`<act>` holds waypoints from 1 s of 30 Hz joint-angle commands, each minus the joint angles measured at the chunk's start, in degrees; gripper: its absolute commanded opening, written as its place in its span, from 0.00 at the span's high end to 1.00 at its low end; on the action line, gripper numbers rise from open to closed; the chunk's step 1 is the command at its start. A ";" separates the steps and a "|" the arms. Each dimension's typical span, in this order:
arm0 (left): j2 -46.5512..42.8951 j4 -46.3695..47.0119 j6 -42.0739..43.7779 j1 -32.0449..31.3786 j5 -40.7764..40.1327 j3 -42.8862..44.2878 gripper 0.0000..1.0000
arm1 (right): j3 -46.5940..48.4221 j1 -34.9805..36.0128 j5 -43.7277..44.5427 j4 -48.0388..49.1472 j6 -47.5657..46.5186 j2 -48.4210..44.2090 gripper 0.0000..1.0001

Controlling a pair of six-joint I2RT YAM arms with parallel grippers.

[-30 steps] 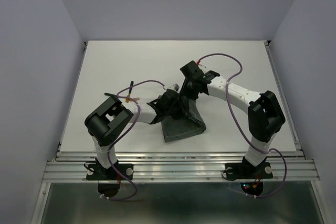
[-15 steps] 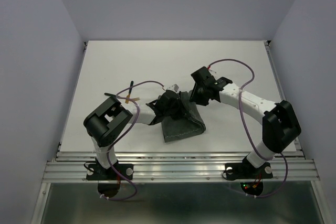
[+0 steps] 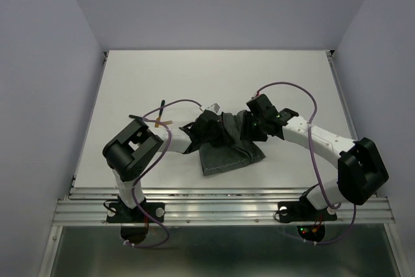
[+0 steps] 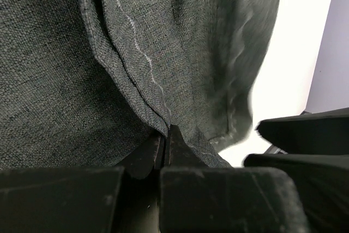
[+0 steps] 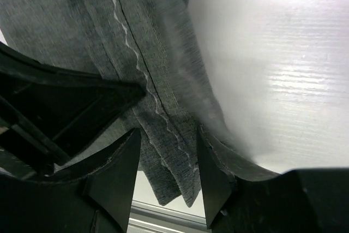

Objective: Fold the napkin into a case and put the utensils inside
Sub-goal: Fold the lower triangle-folded napkin at the center of the board.

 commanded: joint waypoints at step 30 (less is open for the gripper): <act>-6.38 -8.16 8.07 1.50 0.84 6.85 0.51 | -0.89 -18.15 -11.18 6.16 -4.47 0.32 0.43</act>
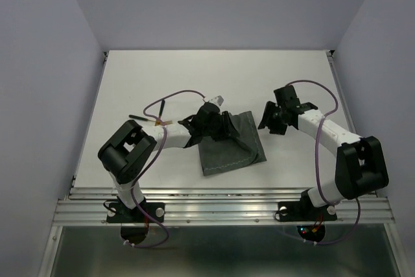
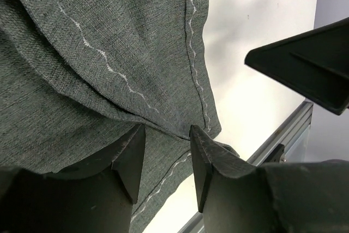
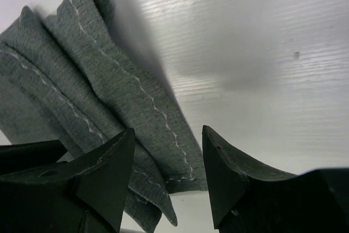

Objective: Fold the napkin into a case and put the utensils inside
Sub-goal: Fold the lower triangle-folded napkin at the center of the board.

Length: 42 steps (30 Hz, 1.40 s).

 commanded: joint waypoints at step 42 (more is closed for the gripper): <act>2.83 -14.02 8.30 12.95 1.53 5.89 1.00 | 18.16 24.91 12.78 -3.38 -11.19 14.97 0.45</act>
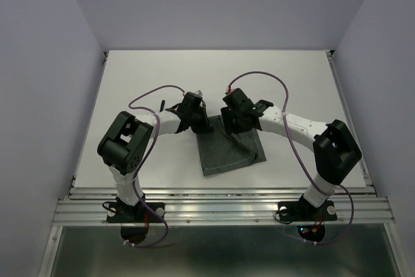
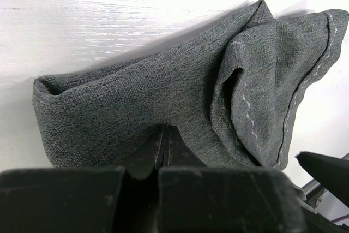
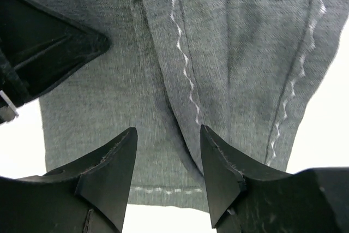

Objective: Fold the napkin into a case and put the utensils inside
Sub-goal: Fold the lower triangle-folded napkin at the center of the board.

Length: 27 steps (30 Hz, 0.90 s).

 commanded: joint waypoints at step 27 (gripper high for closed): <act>1.74 1.62 1.57 0.54 5.31 2.17 1.00 | -4.64 1.75 3.36 0.04 -1.48 -1.04 0.79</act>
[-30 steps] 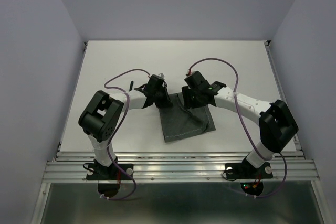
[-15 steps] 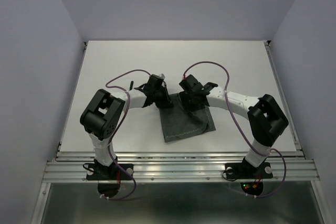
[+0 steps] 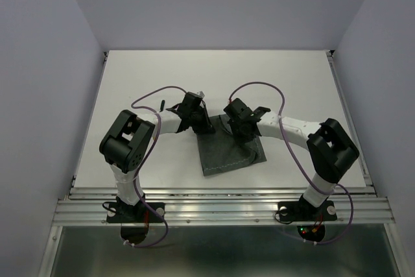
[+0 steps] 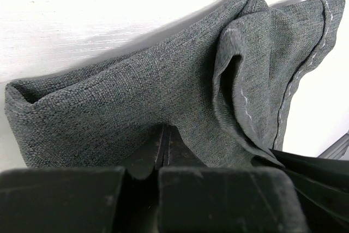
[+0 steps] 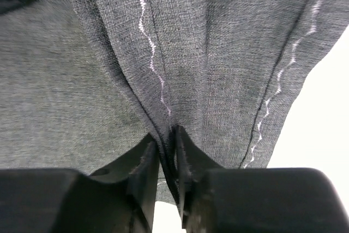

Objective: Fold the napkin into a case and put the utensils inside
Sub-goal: Fold the lower triangle-folded napkin at the center of the board.

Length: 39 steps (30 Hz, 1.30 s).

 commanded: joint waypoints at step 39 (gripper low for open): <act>-0.09 1.87 1.48 0.15 2.67 0.79 1.00 | 4.24 2.84 2.61 4.18 20.84 4.09 0.99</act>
